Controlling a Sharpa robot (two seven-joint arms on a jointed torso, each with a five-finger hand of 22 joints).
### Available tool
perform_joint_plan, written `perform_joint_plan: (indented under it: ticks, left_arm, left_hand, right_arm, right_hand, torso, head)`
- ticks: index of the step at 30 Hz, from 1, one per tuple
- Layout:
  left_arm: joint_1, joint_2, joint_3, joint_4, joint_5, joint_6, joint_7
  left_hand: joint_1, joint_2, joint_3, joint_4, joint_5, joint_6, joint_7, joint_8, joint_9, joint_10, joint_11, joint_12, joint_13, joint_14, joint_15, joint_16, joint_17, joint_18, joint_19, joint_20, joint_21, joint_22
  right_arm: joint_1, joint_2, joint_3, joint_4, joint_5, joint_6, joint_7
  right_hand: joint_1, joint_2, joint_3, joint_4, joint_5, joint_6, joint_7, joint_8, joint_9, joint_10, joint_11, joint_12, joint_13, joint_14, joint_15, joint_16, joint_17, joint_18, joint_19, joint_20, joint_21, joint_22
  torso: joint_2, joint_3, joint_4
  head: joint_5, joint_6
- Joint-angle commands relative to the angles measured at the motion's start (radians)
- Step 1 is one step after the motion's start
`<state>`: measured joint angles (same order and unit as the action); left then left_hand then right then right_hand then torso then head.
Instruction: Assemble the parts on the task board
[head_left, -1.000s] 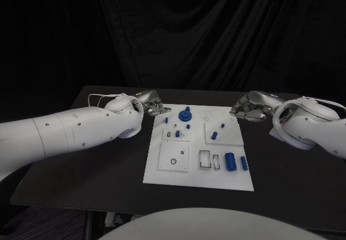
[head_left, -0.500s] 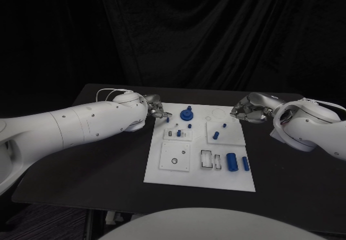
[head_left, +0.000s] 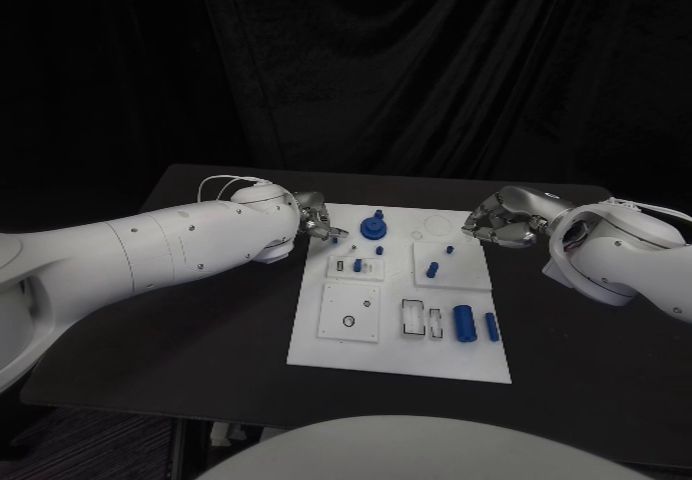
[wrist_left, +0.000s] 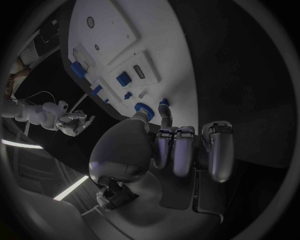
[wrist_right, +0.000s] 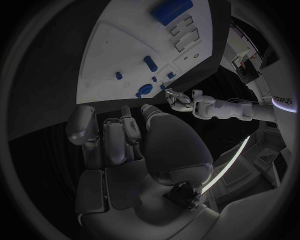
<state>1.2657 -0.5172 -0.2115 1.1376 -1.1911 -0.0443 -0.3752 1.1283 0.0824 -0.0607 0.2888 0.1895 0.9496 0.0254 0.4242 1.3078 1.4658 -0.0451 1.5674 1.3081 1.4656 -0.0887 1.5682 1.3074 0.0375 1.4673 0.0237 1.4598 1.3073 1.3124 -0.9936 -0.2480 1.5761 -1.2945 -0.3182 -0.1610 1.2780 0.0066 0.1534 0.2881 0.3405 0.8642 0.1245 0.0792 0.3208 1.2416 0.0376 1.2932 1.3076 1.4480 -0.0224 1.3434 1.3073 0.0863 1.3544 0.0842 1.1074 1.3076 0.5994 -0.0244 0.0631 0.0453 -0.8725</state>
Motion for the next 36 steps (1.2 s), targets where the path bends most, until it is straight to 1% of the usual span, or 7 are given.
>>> perform_joint_plan:
  ticks: [1, 11, 18, 22, 26, 32, 36]
  left_arm:
    - [0.018, 0.011, 0.001, -0.013, 0.011, 0.077, -0.015]
    - [0.119, 0.020, 0.001, -0.016, -0.012, 0.173, -0.118]
    - [0.182, 0.033, 0.001, -0.024, -0.054, 0.309, -0.172]
    - [0.195, 0.057, 0.001, -0.059, -0.020, 0.390, -0.186]
    - [0.202, 0.103, 0.001, -0.139, 0.054, 0.479, -0.205]
    - [0.198, 0.157, 0.001, -0.238, 0.084, 0.520, -0.197]
    - [0.187, 0.178, 0.001, -0.270, 0.089, 0.533, -0.195]
  left_hand:
    - [0.019, -0.001, 0.000, -0.002, 0.015, -0.013, 0.003, -0.013, 0.025, 0.105, 0.009, 0.003, 0.263, 0.105, 0.008, 0.003, 0.263, -0.004, 0.025, 0.008, -0.007, 0.206]
    - [0.026, -0.005, -0.002, 0.002, 0.010, -0.038, 0.013, -0.033, 0.027, 0.105, 0.017, 0.003, 0.263, 0.105, 0.014, 0.003, 0.263, -0.003, 0.023, 0.013, -0.011, 0.206]
    - [0.002, 0.000, -0.015, 0.003, -0.029, -0.021, 0.013, -0.020, 0.028, 0.105, 0.019, 0.003, 0.263, 0.105, 0.018, 0.003, 0.263, -0.002, 0.021, 0.017, -0.016, 0.205]
    - [0.018, 0.005, -0.009, -0.001, -0.028, -0.019, 0.013, -0.047, 0.006, 0.105, 0.020, 0.003, 0.263, 0.105, 0.019, 0.003, 0.263, 0.000, 0.017, 0.019, -0.023, 0.203]
    - [0.075, -0.005, 0.032, -0.003, -0.043, 0.005, 0.027, -0.173, -0.117, 0.105, 0.033, 0.003, 0.263, 0.105, 0.029, 0.003, 0.263, 0.003, 0.008, 0.030, -0.039, 0.203]
    - [0.091, -0.024, 0.083, -0.003, -0.043, 0.054, 0.040, -0.294, -0.277, 0.105, 0.042, 0.003, 0.263, 0.105, 0.040, 0.003, 0.263, 0.003, 0.008, 0.038, -0.044, 0.207]
    - [0.084, -0.028, 0.092, -0.002, -0.044, 0.071, 0.040, -0.314, -0.313, 0.105, 0.044, 0.003, 0.263, 0.105, 0.040, 0.003, 0.263, 0.004, 0.008, 0.040, -0.046, 0.208]
  right_arm:
    - [-0.002, 0.002, 0.001, 0.002, -0.006, -0.016, 0.004]
    - [-0.002, 0.008, 0.001, 0.000, -0.006, -0.022, 0.003]
    - [-0.002, 0.017, 0.001, -0.004, -0.006, -0.023, 0.002]
    - [-0.002, 0.025, 0.001, -0.007, -0.006, -0.023, 0.002]
    - [-0.002, 0.037, 0.001, -0.011, -0.006, -0.025, 0.004]
    - [-0.002, 0.048, 0.001, -0.016, -0.006, -0.026, 0.006]
    - [-0.002, 0.052, 0.001, -0.016, -0.006, -0.026, 0.006]
  right_hand:
    - [0.010, -0.001, 0.005, -0.002, 0.003, 0.007, -0.001, -0.004, -0.001, -0.007, -0.002, -0.004, 0.021, -0.007, -0.001, -0.006, 0.034, 0.009, -0.006, 0.003, -0.006, 0.136]
    - [0.011, -0.002, 0.006, -0.001, 0.006, 0.007, -0.001, -0.004, -0.002, -0.007, -0.002, -0.004, 0.021, -0.006, -0.001, -0.006, 0.034, 0.009, -0.005, 0.003, -0.005, 0.137]
    - [0.011, -0.002, 0.006, -0.001, 0.006, 0.007, -0.001, -0.004, -0.002, -0.007, -0.002, -0.004, 0.021, -0.005, -0.001, -0.004, 0.036, 0.009, -0.005, 0.003, -0.004, 0.137]
    - [0.011, -0.002, 0.006, -0.001, 0.006, 0.007, -0.001, -0.004, -0.002, -0.007, -0.002, -0.004, 0.021, -0.005, -0.001, -0.004, 0.036, 0.009, -0.005, 0.003, -0.004, 0.137]
    - [0.011, -0.002, 0.006, -0.001, 0.006, 0.007, -0.001, -0.004, -0.002, -0.007, -0.002, -0.004, 0.021, -0.005, -0.001, -0.004, 0.036, 0.009, -0.005, 0.003, -0.004, 0.137]
    - [0.011, -0.003, 0.007, -0.001, 0.007, 0.006, -0.001, -0.004, -0.002, -0.006, -0.002, -0.003, 0.022, -0.005, -0.001, -0.004, 0.036, 0.009, -0.005, 0.003, -0.004, 0.137]
    - [0.011, -0.003, 0.007, -0.001, 0.007, 0.006, -0.001, -0.004, -0.002, -0.006, -0.002, -0.003, 0.022, -0.005, -0.001, -0.004, 0.036, 0.009, -0.005, 0.003, -0.004, 0.137]
  torso:
    - [-0.003, 0.0001, 0.0017]
    - [-0.003, -0.0003, 0.0011]
    - [-0.001, -0.0006, -0.0065]
    - [0.000, -0.0012, -0.0084]
    - [0.001, 0.0010, -0.0153]
    - [0.002, 0.0008, -0.0138]
    - [0.001, -0.0005, -0.0160]
  head:
    - [-0.002, 0.000]
    - [0.002, 0.000]
    - [0.011, 0.000]
    - [0.011, 0.000]
    - [0.017, 0.000]
    - [0.016, 0.000]
    - [0.019, 0.000]
